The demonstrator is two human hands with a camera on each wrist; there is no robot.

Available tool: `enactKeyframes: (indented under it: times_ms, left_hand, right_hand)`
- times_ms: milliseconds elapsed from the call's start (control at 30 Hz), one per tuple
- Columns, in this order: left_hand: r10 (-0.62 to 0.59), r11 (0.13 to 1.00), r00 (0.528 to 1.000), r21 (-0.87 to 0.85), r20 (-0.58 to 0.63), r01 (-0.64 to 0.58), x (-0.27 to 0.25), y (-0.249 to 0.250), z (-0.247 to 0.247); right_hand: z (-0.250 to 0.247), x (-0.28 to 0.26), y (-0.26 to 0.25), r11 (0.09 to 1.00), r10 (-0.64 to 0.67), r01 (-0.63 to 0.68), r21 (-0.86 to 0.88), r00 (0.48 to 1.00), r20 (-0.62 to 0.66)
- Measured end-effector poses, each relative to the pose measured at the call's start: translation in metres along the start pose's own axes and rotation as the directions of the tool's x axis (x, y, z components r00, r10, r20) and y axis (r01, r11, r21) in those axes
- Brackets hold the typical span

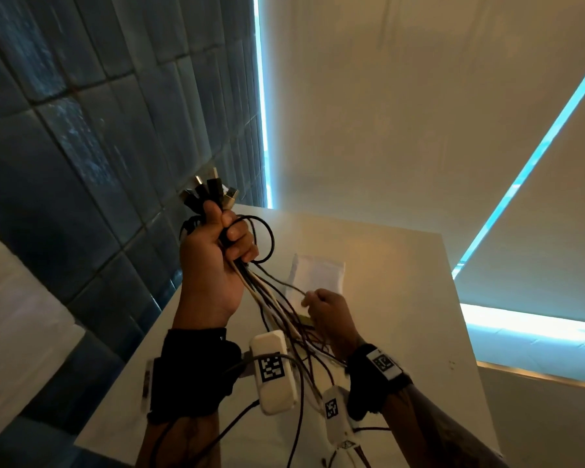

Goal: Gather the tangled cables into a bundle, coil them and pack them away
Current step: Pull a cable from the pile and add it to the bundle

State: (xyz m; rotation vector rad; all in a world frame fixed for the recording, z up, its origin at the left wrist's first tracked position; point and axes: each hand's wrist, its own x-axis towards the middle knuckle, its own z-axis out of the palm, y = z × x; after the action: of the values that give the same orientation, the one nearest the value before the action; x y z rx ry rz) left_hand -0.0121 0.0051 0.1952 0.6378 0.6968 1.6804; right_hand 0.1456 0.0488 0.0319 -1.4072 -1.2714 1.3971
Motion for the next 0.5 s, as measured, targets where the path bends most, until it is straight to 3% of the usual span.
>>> enactKeyframes:
  times_ms: [100,200,367,500]
  left_hand:
    - [0.002,0.991,0.993,0.134,-0.122,0.014,0.006,0.0,-0.003]
    - [0.012,0.966,0.97,0.252,-0.242,0.051,0.01,-0.004,-0.005]
    - [0.017,0.913,0.949,0.391,-0.315,0.114,0.008,-0.01,0.005]
    - [-0.016,0.926,0.967,0.36,-0.256,0.111,0.004,-0.01,0.009]
  right_hand:
    - [-0.006,-0.007,-0.04,0.936,-0.053,0.028,0.35,0.997,0.062]
    - [-0.009,-0.017,-0.08,0.866,-0.227,0.121,0.486,0.96,0.166]
    - [-0.002,-0.037,-0.116,0.837,-0.48,0.321,0.443,0.82,0.311]
    - [0.009,-0.043,-0.114,0.853,-0.507,0.398,0.338,0.786,0.353]
